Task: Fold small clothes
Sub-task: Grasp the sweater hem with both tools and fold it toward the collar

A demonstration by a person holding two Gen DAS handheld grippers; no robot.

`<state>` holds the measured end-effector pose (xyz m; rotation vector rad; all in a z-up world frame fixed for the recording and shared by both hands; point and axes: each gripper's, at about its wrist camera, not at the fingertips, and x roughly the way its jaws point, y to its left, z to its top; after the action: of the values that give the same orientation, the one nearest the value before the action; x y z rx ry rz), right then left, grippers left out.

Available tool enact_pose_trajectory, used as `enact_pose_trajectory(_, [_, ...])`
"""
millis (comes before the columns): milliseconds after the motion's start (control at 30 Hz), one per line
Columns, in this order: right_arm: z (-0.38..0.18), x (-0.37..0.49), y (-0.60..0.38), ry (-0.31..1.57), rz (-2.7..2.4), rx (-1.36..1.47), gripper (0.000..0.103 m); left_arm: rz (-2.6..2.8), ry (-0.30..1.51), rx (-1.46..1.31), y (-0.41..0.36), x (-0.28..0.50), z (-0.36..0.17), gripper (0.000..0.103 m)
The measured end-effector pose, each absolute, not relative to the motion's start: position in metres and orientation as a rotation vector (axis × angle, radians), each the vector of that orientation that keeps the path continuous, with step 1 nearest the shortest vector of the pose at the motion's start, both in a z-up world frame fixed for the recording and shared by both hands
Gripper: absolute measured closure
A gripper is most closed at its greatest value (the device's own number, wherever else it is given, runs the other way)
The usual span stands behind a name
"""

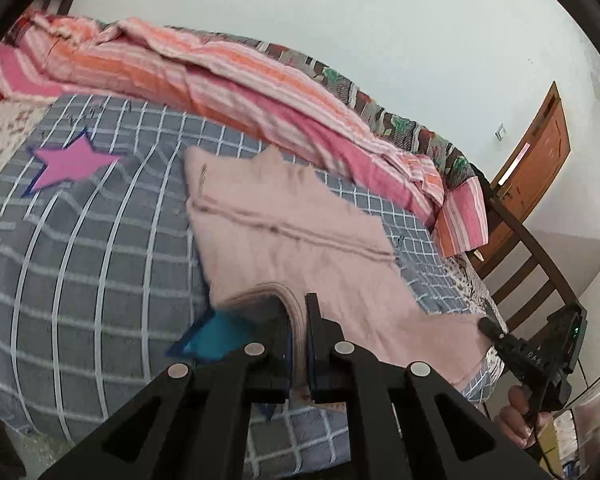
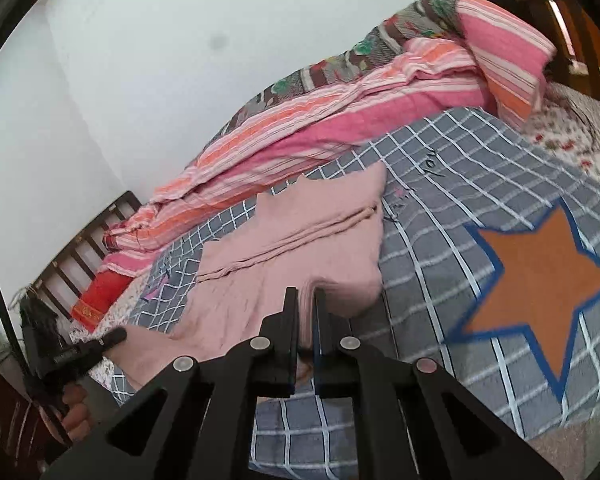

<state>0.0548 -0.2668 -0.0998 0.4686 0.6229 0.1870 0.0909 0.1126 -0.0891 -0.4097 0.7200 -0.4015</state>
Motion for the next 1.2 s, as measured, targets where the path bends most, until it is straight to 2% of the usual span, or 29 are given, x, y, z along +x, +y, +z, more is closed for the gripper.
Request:
enact_pose_trajectory(400, [-0.086,0.09,-0.281,0.577,0.188,0.547,0.097,-0.334,0.713,-0.455,0.118,0.132,-0.079,0.097])
enact_pose_trajectory(833, [-0.065,0.181,-0.285,0.469,0.227,0.678,0.097,-0.267,0.676,-0.522,0.123,0.216,-0.071,0.097])
enact_pose_trajectory(1200, [-0.094,0.267,-0.285,0.5,0.21,0.693,0.097,-0.179,0.725,-0.543,0.111,0.302,-0.1,0.097])
